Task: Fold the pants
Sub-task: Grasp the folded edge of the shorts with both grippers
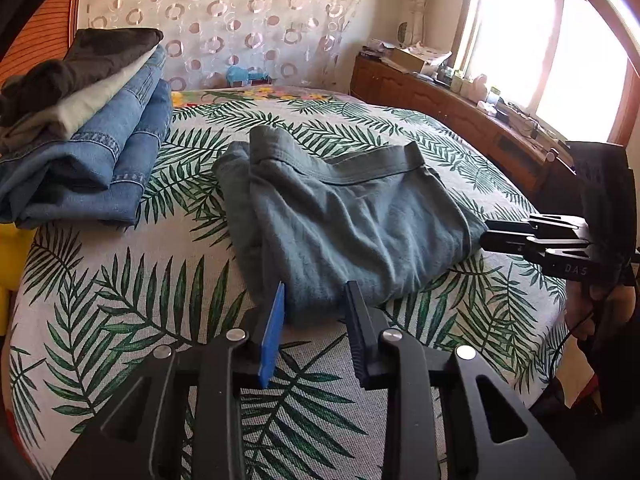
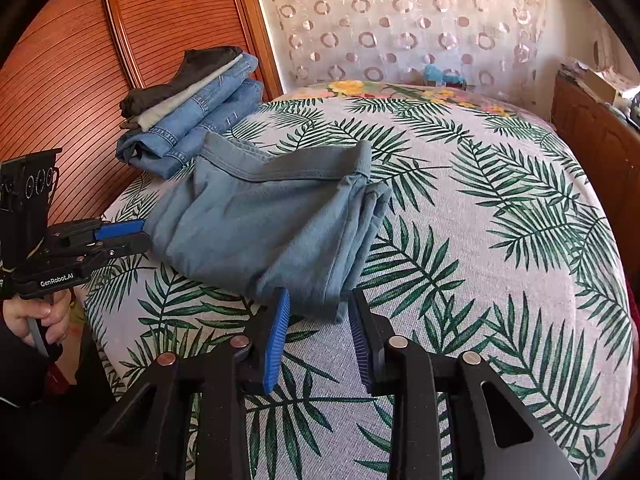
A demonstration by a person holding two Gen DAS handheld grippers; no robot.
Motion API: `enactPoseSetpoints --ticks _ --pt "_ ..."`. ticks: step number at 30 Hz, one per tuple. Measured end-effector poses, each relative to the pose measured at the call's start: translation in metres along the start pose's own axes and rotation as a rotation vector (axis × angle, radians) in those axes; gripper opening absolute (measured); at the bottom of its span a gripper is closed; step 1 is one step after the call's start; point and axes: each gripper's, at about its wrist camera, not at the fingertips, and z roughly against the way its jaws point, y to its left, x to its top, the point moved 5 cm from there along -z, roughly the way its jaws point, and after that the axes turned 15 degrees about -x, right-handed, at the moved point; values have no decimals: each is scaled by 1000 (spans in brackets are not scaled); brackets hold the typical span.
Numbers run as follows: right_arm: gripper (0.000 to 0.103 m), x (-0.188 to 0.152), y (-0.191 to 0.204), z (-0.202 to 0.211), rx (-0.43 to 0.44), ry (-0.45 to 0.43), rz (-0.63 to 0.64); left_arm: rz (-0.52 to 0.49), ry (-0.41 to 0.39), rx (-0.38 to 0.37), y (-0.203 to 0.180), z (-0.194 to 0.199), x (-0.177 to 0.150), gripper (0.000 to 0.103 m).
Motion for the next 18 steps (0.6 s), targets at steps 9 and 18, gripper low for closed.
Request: enactPoseSetpoints --ticks 9,18 --pt "9 1 1 -10 22 20 0 3 12 4 4 -6 -3 21" --pt "3 -2 -8 12 3 -51 -22 19 -61 22 5 11 0 13"
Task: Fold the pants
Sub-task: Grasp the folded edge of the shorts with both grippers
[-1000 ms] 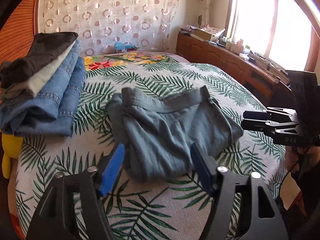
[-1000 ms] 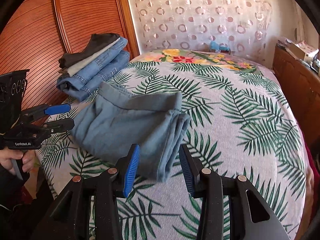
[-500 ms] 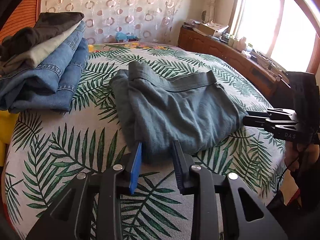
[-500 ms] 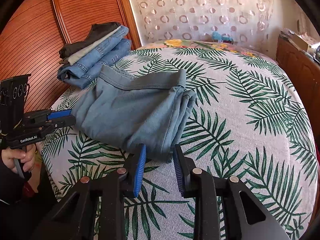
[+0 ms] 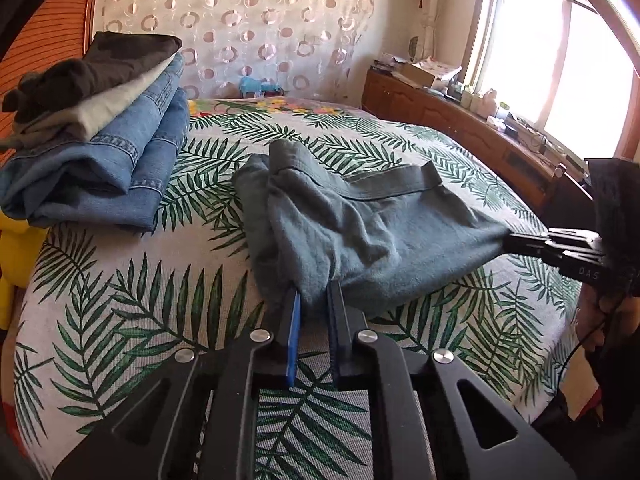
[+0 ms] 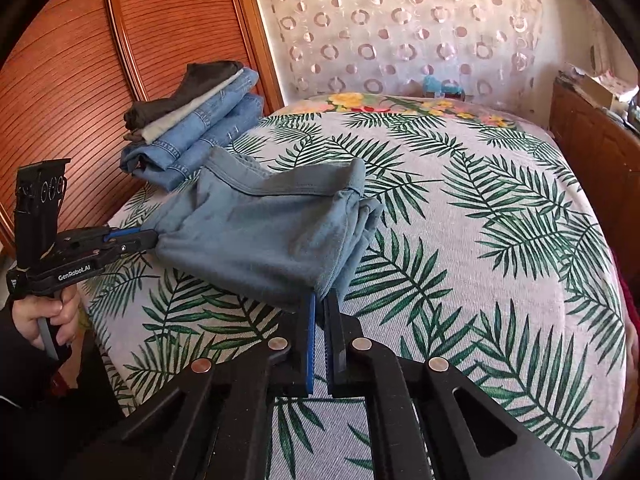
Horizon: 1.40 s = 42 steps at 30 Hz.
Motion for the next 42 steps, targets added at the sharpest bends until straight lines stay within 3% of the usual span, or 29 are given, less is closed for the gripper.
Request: enactPoseSetpoints --ticks 21,34,39,41,42 --pt "3 -37 0 68 27 3 5 -77 51 -36 -46 30 -27 13" --pt "3 -40 4 74 27 5 -2 -65 87 -16 -46 21 -36 14" --pt "6 -36 3 81 10 -14 5 -56 84 6 -45 22 -33 27" --pt "6 -34 2 86 5 -25 6 -58 66 11 -45 25 -31 43" --pt "6 -34 2 87 6 -29 5 -57 58 8 -44 25 -30 46"
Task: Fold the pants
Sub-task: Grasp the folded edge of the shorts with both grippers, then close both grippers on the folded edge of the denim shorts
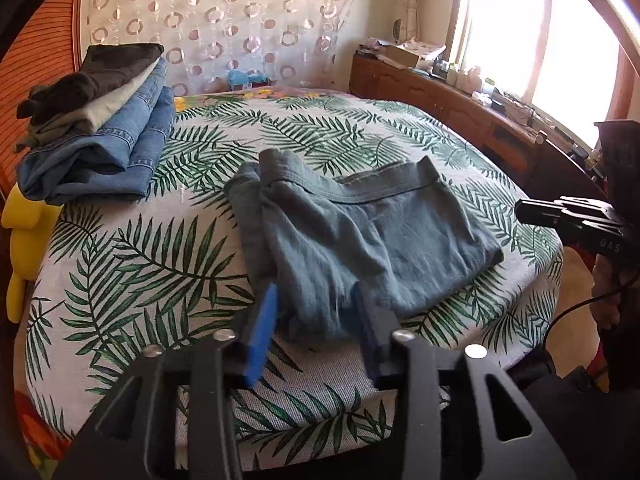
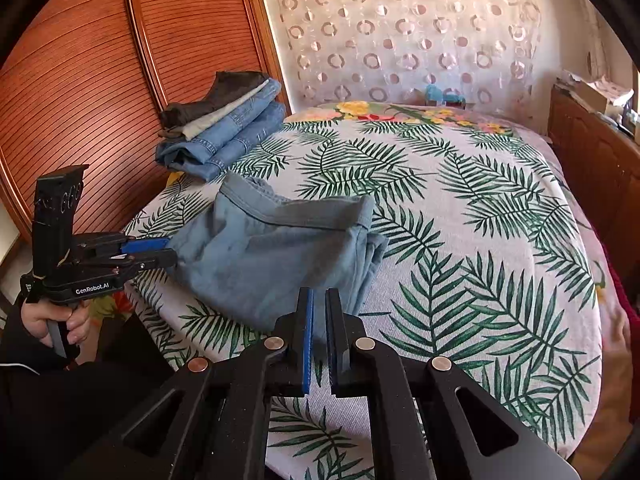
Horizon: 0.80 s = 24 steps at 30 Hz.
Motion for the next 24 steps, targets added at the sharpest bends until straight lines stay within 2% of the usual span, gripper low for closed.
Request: enactPoseSetpoints --ticks 7,8,9,10,16,19,24 --pt "6 1 -3 -3 -18 0 -4 20 -4 29 10 -6 6 49" --pt "6 2 -2 -5 -22 -1 0 22 -4 30 11 -8 7 69" --pt "6 3 -1 -6 -25 -3 3 23 -13 24 11 -9 8 79" --pt "6 3 0 -8 -25 -4 4 23 -25 17 11 -10 9 82" --pt "6 11 1 -19 -24 -16 -5 7 -25 24 14 -19 22 82" --pt "16 18 1 -24 -60 -39 -2 2 -35 30 18 -21 32 82" --pt "47 29 5 -34 -72 -63 -13 20 -45 25 28 -25 45 82"
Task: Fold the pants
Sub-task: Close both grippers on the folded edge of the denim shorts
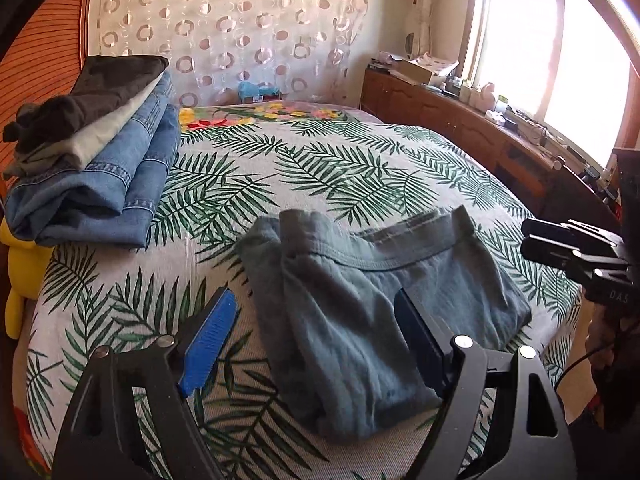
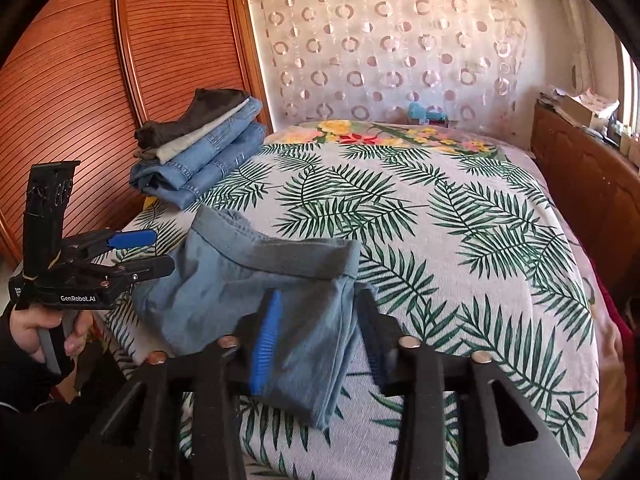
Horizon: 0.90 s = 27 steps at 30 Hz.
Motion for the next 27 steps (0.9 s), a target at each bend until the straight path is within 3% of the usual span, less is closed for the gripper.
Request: enactPoseSetpoints --ticks 5,19,27 --pt "58 2 3 -13 -10 -2 -3 8 7 16 10 -8 6 82" --pt "58 -1 9 -62 -39 99 8 32 73 0 32 -35 8 82" --pt "58 -2 15 -80 -28 140 -2 64 88 -45 38 -40 5 75"
